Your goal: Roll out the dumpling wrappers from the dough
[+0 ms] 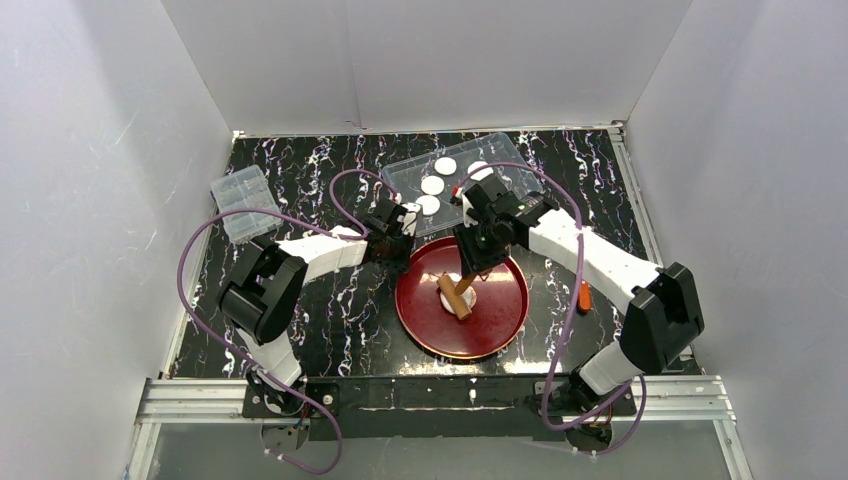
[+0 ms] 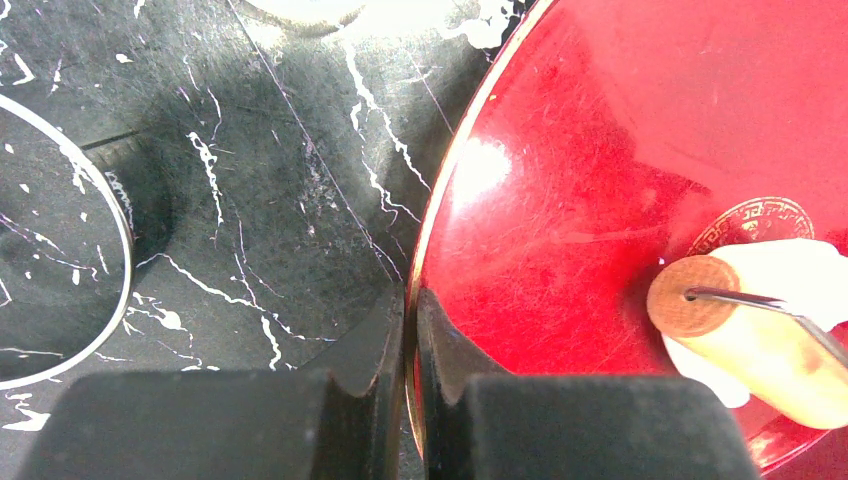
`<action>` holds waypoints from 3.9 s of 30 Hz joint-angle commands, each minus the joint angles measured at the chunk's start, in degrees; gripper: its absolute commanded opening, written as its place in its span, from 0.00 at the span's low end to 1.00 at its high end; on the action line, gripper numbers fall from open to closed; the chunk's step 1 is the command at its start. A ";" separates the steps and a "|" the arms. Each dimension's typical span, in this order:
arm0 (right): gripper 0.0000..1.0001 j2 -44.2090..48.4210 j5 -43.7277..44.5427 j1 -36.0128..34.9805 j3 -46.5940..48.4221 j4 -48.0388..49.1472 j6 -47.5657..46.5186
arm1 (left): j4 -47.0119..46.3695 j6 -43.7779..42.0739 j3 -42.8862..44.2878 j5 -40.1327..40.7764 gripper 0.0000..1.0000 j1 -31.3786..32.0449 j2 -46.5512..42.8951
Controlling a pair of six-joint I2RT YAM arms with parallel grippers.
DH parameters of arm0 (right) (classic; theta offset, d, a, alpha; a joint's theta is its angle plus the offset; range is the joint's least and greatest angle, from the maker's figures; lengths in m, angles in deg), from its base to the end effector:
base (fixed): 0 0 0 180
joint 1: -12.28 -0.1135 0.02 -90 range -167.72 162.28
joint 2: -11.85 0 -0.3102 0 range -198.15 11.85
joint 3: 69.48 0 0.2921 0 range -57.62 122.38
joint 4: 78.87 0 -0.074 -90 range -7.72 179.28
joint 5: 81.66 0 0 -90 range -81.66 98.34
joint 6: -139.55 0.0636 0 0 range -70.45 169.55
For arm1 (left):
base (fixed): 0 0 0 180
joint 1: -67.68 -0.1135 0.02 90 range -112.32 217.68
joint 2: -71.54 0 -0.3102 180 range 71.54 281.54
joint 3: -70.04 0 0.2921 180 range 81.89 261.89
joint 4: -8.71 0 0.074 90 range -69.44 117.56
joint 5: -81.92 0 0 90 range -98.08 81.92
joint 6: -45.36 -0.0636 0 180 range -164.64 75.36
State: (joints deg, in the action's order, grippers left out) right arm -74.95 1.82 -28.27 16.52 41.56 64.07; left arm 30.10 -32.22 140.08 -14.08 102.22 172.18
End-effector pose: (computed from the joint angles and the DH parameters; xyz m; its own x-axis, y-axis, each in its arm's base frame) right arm 0.2708 0.2412 0.2999 -0.8120 -0.3669 -0.4539 -0.5010 0.8372 0.2195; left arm 0.3366 -0.2398 0.1615 -0.7665 0.2679 -0.5837 0.4629 0.8605 -0.2129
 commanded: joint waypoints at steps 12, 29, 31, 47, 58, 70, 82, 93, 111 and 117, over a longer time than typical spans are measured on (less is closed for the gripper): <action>0.01 -5.86 20.04 0.39 -4.72 -2.60 -2.81 | 3.80 -1.26 -0.98 3.36 0.00 0.00 0.33; 0.01 -5.65 27.04 3.02 -4.80 -4.55 -5.38 | 3.82 -1.40 -1.07 3.69 0.00 0.00 0.00; 0.01 -4.92 27.05 3.40 -4.80 -4.86 -5.47 | 3.82 -1.46 -1.08 3.71 0.00 0.00 0.04; 0.01 -4.54 27.93 5.95 -7.13 -3.66 -6.52 | 3.81 -1.43 -1.09 3.69 0.00 -0.03 -0.07; 0.01 -3.07 30.91 7.83 -7.58 -4.94 -7.20 | 3.82 -1.53 -1.11 3.71 0.00 0.00 -0.17; 0.01 -0.58 31.02 9.17 -8.45 -5.21 -7.08 | 3.82 -1.53 -1.07 3.71 0.00 0.01 -0.35; 0.01 0.88 7.83 8.17 -6.76 0.08 -4.89 | 3.83 -1.38 -0.80 3.44 0.00 0.00 0.18; 0.01 -3.43 -1.69 3.16 -10.00 6.53 -1.47 | 3.73 -1.40 -0.94 3.54 0.00 0.00 0.03; 0.01 -10.27 0.96 -2.54 -9.68 8.47 0.93 | 3.66 -1.53 -0.90 3.89 0.00 -0.01 -0.21; 0.01 -12.06 -0.99 -4.78 -10.32 10.44 2.74 | 3.65 -1.57 -0.93 3.89 0.00 -0.01 -0.18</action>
State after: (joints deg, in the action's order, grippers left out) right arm -78.54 -1.09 -29.04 11.98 51.09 66.34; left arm 29.58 -32.02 140.02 -13.07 102.22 172.16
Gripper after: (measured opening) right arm 0.410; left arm 0.035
